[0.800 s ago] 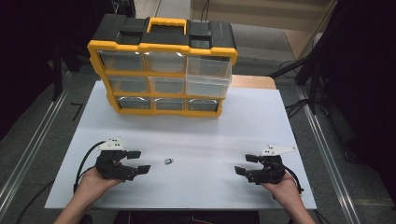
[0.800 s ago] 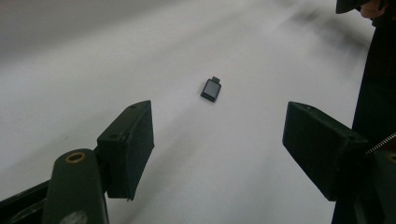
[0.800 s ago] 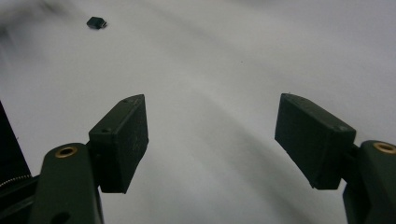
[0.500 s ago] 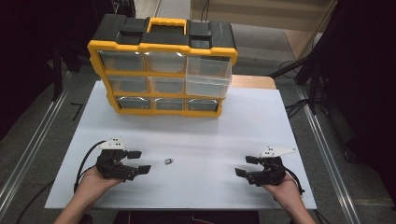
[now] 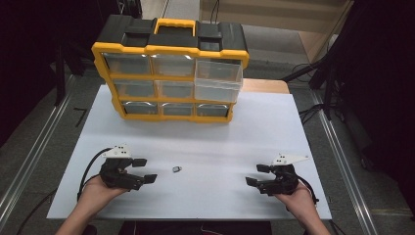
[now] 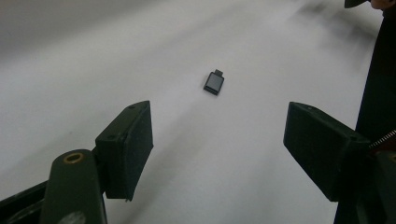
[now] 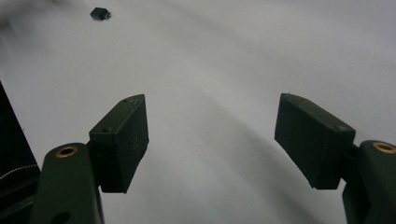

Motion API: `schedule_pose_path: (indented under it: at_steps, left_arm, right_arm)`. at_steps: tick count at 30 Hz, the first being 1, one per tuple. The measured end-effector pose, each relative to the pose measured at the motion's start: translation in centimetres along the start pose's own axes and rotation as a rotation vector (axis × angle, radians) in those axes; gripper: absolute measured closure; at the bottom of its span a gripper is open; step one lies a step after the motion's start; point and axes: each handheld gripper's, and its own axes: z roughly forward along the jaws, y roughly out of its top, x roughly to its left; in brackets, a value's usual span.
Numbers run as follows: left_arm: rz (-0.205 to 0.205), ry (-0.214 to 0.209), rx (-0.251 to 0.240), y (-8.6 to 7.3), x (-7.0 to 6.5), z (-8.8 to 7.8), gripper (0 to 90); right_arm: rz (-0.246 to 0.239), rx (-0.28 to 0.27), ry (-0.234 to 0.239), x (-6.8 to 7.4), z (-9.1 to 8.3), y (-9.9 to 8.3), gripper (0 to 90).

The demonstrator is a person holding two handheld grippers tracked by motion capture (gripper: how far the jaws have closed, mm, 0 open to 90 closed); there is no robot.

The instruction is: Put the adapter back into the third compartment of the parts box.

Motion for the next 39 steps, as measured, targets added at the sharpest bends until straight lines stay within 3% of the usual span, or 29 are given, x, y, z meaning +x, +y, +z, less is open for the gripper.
schedule_pose_path:
  at_steps: [12,31,39]
  left_arm:
    - [-0.014,0.009,0.021,0.09,0.03,0.11,25.7]
    - [-0.007,0.01,0.027,0.12,-0.12,0.2,25.7]
    - [-0.015,-0.01,0.063,0.55,-0.07,0.58,25.9]
  right_arm:
    - [-0.038,0.022,-0.028,0.37,0.16,-0.08,24.0]
    - [-0.021,0.026,0.001,0.32,0.21,-0.05,24.0]
    - [-0.028,0.024,0.008,0.41,0.41,0.0,24.0]
